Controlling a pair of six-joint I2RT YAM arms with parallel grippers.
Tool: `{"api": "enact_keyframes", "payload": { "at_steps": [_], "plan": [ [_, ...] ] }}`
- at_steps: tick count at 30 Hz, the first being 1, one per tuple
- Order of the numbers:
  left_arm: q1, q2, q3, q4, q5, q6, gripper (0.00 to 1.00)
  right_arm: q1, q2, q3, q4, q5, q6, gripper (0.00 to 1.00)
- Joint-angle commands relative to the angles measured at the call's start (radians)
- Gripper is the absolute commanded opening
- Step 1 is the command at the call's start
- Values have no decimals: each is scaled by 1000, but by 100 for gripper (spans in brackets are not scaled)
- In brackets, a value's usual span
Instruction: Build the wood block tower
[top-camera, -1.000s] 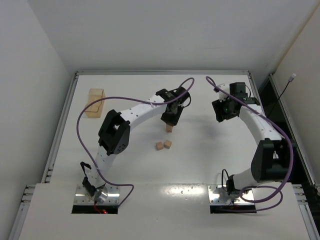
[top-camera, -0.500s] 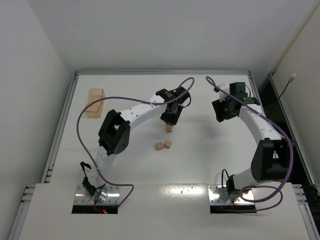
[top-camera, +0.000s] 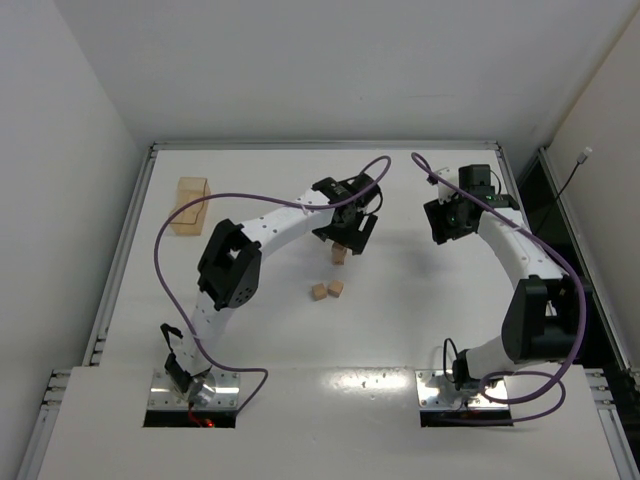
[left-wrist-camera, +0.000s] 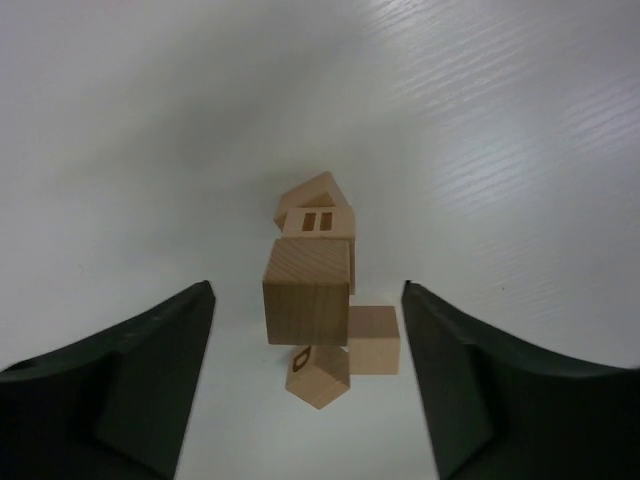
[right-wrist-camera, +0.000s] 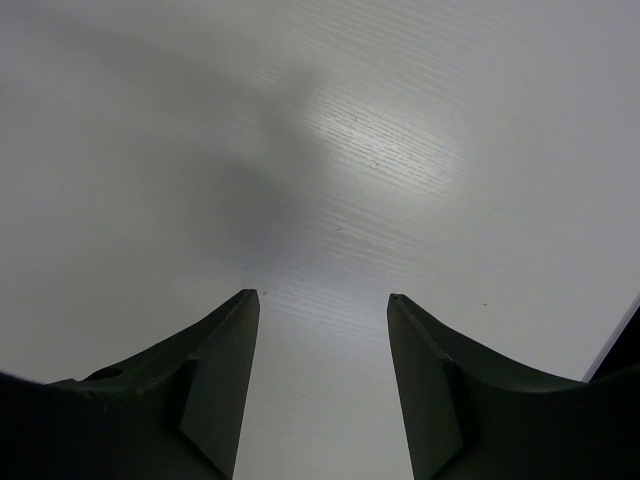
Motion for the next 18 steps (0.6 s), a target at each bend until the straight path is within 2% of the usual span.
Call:
{"api": "enact_keyframes", "payload": {
  "at_steps": [1, 3, 7, 8, 13, 18],
  "plan": [
    [-1, 12, 47, 6, 8, 19, 79, -6, 1, 47, 10, -19, 16, 51],
    [-1, 1, 56, 6, -3, 29, 87, -6, 1, 47, 10, -19, 16, 51],
    [-1, -66, 35, 35, -14, 71, 87, -6, 1, 47, 10, -19, 16, 51],
    [-1, -136, 7, 60, 1, 88, 89, -6, 1, 47, 10, -19, 16, 51],
    [-20, -417, -285, 224, 107, 157, 90, -6, -34, 18, 10, -37, 7, 51],
    [-34, -651, -520, 256, 78, 217, 87, -6, -114, -38, 42, -129, -11, 54]
  ]
}}
